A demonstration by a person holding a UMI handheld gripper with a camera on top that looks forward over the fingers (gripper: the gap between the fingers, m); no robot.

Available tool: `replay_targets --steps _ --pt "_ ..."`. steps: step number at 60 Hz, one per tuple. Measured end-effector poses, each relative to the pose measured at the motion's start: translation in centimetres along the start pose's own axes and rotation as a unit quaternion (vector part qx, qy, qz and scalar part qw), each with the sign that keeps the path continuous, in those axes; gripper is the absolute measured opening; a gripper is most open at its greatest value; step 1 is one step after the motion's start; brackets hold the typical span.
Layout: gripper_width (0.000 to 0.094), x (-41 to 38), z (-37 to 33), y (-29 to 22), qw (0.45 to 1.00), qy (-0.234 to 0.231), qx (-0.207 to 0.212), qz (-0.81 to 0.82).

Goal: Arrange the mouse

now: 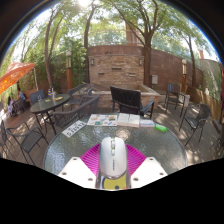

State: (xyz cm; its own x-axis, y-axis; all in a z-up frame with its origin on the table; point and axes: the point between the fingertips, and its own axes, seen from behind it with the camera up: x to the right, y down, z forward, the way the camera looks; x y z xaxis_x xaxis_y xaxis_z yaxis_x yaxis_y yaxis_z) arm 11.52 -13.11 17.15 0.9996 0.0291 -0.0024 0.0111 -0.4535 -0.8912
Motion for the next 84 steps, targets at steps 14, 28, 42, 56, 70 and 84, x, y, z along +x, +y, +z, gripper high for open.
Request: replay_targets --steps 14,28,42,56,70,84 --pt "0.0370 7.5 4.9 15.1 0.992 -0.001 -0.123 -0.007" --pt "0.0642 7.2 4.2 17.4 0.988 -0.026 -0.149 -0.008" --pt "0.0847 7.3 -2.4 12.0 0.993 0.008 -0.115 -0.020" --pt "0.0841 6.1 -12.3 9.8 0.995 0.037 -0.088 -0.026" --pt "0.0848 4.8 -19.4 10.6 0.995 0.046 -0.079 -0.033" --pt "0.0847 4.5 -22.1 10.6 0.996 0.048 -0.071 -0.032"
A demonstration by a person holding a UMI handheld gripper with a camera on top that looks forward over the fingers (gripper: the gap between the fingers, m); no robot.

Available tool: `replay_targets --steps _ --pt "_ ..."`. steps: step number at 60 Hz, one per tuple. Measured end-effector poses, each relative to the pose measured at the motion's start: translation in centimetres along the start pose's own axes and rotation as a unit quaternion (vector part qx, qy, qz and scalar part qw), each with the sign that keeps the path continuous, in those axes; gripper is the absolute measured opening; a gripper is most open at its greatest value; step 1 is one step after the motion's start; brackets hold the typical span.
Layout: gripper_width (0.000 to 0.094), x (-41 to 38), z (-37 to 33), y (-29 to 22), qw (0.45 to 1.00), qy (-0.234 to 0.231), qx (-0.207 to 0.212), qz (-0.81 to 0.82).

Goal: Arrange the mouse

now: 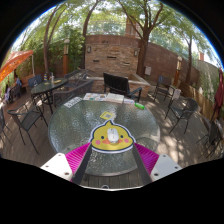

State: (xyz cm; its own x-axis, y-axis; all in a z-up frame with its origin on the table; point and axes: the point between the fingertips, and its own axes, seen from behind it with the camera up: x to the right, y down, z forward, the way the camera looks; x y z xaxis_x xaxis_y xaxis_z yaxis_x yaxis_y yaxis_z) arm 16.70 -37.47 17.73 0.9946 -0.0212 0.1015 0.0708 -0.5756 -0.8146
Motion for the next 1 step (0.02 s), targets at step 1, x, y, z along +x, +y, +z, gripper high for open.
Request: replay_targets --steps 1 --pt "0.0844 0.00 -0.07 -0.06 1.000 0.000 0.001 0.000"
